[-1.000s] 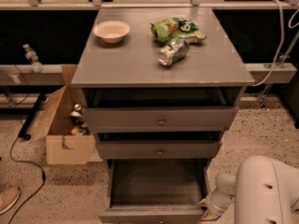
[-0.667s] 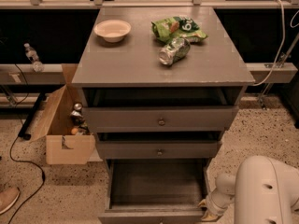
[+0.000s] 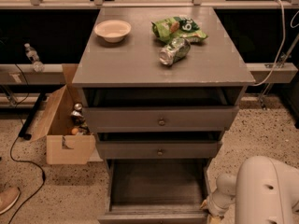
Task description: Open bottom drawer
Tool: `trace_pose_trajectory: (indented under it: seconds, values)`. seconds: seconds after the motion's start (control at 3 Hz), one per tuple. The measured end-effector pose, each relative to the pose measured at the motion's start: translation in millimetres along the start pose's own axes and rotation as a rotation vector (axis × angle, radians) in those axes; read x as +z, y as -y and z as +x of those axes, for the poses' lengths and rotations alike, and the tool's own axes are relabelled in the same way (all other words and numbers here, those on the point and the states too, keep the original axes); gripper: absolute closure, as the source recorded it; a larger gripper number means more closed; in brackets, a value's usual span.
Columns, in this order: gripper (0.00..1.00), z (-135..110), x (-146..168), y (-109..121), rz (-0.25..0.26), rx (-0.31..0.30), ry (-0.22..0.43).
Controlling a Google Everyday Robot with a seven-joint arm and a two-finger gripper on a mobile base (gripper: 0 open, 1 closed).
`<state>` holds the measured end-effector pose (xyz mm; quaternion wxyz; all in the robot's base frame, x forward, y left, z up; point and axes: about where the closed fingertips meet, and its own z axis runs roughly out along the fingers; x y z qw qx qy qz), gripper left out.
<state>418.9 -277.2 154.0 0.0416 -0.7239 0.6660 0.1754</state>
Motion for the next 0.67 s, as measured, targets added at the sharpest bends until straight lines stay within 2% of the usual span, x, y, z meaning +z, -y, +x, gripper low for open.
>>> trace_pose_trajectory:
  seconds: [0.33,0.67]
  values:
    - [0.00,2,-24,-4,0.013,-0.028,0.021]
    - [0.00,14,-84,-19,0.070,-0.026,0.073]
